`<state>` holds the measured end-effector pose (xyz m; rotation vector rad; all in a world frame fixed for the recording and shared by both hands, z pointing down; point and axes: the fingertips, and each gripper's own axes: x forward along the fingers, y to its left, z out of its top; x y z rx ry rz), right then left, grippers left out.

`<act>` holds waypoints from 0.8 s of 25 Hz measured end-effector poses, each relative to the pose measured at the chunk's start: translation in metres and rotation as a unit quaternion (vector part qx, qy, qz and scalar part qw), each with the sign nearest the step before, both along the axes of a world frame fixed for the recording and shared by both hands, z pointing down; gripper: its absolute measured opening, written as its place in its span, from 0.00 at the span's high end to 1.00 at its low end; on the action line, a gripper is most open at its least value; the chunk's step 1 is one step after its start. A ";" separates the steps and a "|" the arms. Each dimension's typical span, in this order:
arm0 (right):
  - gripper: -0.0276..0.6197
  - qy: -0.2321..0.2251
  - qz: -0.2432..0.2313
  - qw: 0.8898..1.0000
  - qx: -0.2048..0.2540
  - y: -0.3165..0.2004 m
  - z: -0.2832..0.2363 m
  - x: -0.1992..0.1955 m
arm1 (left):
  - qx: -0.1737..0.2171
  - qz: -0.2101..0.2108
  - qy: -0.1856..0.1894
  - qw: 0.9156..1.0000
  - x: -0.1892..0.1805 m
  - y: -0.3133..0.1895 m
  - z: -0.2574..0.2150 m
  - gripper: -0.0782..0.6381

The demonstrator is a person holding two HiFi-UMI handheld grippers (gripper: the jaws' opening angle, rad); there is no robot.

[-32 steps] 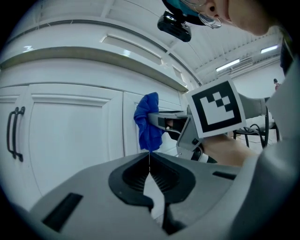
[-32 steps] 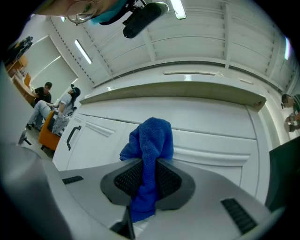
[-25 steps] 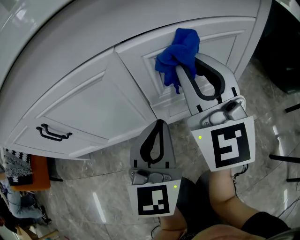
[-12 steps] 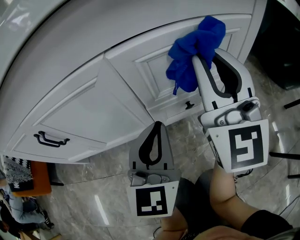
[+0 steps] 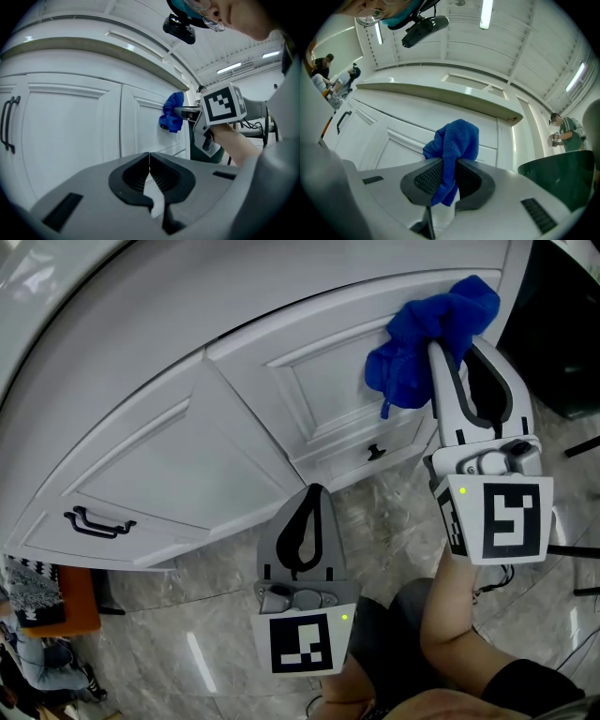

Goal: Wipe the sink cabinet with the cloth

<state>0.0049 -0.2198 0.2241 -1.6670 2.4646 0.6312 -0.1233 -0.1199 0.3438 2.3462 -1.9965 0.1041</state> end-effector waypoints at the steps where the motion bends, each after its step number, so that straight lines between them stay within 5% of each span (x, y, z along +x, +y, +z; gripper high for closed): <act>1: 0.84 0.000 0.004 1.000 -0.003 -0.002 0.002 0.007 | 0.000 -0.001 0.000 1.000 -0.001 0.000 0.000 0.88; 8: 0.84 0.031 0.010 0.999 -0.009 -0.013 0.013 0.014 | 0.000 0.008 -0.003 1.000 0.007 -0.002 -0.001 0.88; 20: 0.84 0.015 0.032 0.999 -0.009 -0.020 0.018 0.034 | 0.000 0.009 -0.009 1.000 0.012 -0.004 -0.001 0.88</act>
